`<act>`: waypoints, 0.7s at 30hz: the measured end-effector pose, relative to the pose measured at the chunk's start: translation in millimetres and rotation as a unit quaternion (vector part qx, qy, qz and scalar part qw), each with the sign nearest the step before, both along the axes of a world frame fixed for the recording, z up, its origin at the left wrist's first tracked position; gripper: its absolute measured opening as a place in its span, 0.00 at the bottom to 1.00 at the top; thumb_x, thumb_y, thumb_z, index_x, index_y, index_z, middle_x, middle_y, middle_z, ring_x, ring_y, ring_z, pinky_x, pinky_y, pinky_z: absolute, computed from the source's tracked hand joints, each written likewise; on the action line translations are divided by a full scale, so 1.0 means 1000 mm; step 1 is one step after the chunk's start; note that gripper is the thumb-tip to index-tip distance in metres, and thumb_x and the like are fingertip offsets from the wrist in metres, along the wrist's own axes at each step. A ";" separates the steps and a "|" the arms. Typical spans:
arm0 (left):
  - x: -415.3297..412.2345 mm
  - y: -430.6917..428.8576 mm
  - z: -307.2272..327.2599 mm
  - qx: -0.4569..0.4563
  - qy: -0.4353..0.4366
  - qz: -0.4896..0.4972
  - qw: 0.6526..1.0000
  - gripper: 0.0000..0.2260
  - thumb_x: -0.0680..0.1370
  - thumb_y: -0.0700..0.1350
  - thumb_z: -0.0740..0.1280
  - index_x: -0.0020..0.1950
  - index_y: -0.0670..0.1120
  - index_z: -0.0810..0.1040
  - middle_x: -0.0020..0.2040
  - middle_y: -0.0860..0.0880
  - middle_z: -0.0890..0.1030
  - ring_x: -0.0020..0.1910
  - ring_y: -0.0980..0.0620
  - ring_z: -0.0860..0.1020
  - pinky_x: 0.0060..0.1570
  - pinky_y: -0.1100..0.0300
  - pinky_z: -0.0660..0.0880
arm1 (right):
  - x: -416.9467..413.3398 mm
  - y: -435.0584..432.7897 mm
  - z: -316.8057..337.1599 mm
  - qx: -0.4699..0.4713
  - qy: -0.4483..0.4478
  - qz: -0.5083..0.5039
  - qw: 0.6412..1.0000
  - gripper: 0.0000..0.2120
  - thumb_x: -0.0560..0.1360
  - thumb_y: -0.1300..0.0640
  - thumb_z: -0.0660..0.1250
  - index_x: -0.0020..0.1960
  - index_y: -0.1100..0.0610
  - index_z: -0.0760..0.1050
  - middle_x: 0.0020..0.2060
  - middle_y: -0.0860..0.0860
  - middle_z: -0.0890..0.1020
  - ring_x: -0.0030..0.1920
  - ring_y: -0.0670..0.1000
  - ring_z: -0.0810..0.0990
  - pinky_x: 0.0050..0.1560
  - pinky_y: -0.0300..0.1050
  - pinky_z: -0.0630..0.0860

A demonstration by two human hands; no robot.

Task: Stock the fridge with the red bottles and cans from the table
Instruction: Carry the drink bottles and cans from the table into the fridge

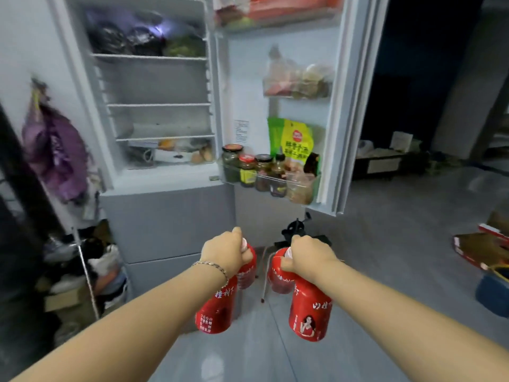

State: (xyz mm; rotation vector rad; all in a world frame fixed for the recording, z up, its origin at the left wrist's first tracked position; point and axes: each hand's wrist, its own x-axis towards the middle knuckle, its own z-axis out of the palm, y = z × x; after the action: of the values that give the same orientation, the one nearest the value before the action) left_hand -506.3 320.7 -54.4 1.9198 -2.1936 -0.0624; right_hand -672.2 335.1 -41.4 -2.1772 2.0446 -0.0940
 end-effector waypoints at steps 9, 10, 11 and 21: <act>0.109 -0.166 0.026 -0.020 0.025 0.156 0.987 0.09 0.77 0.50 0.61 0.50 0.45 0.66 0.53 0.46 0.78 0.52 0.44 0.77 0.43 0.58 0.68 | 0.110 -0.214 0.036 -0.055 0.020 0.151 0.987 0.16 0.74 0.52 0.62 0.57 0.62 0.73 0.56 0.58 0.79 0.56 0.60 0.78 0.47 0.45 0.71; 0.122 -0.187 0.033 -0.026 0.032 0.171 0.984 0.10 0.77 0.50 0.61 0.51 0.44 0.67 0.53 0.46 0.78 0.52 0.44 0.77 0.43 0.58 0.68 | 0.125 -0.241 0.043 -0.062 0.020 0.165 0.984 0.16 0.74 0.52 0.62 0.57 0.61 0.74 0.56 0.58 0.79 0.56 0.60 0.78 0.45 0.45 0.70; 0.133 -0.204 0.039 -0.036 0.042 0.180 0.982 0.10 0.77 0.50 0.61 0.51 0.44 0.67 0.53 0.46 0.78 0.51 0.44 0.77 0.43 0.58 0.68 | 0.136 -0.263 0.049 -0.069 0.018 0.174 0.982 0.16 0.74 0.52 0.62 0.56 0.61 0.74 0.55 0.58 0.80 0.54 0.60 0.79 0.44 0.45 0.69; 0.267 -0.371 0.100 -0.146 0.099 0.219 0.960 0.09 0.76 0.49 0.62 0.46 0.45 0.67 0.45 0.46 0.77 0.41 0.46 0.73 0.39 0.59 0.66 | 0.273 -0.430 0.120 -0.132 -0.041 0.224 0.965 0.14 0.75 0.50 0.62 0.34 0.57 0.67 0.48 0.59 0.80 0.45 0.59 0.76 0.41 0.44 0.68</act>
State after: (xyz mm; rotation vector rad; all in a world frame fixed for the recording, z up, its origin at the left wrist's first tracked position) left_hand -239.0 -50.2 45.8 2.0694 -1.5160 0.1313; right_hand -399.0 -94.5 79.1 -2.6863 1.5210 -0.4136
